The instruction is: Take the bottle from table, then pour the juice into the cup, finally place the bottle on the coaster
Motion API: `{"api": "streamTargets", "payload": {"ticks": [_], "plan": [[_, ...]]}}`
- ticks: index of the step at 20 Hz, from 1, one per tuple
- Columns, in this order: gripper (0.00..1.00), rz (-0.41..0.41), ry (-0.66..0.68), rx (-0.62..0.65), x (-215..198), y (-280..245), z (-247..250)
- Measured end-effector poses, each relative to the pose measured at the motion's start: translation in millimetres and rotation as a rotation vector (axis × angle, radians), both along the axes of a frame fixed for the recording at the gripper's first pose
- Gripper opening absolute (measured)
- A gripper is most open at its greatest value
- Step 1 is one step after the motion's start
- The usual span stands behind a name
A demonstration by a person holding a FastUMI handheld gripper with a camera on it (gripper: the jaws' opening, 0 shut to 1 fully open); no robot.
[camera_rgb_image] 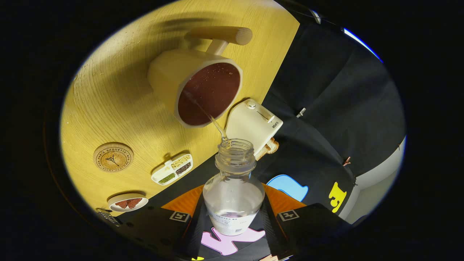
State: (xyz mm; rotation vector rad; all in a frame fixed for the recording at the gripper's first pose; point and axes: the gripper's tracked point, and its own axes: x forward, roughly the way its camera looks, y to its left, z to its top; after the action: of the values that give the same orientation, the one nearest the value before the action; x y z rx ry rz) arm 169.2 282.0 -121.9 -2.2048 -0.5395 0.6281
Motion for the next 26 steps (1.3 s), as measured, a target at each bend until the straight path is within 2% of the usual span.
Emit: {"api": "streamTargets", "payload": {"ticks": [5, 10, 19, 23, 26], "plan": [[0.73, -0.029, -0.006, 0.0, 3.3, 0.3, 5.9], [0.73, -0.019, 0.008, -0.032, -3.7, 2.8, 2.3], [0.73, -0.076, 0.035, -0.005, -0.8, 1.0, -0.8], [0.73, -0.132, 0.07, 0.057, -1.0, -14.6, -0.4], [0.73, -0.209, 0.123, 0.173, -3.1, -33.7, 3.4]]}}
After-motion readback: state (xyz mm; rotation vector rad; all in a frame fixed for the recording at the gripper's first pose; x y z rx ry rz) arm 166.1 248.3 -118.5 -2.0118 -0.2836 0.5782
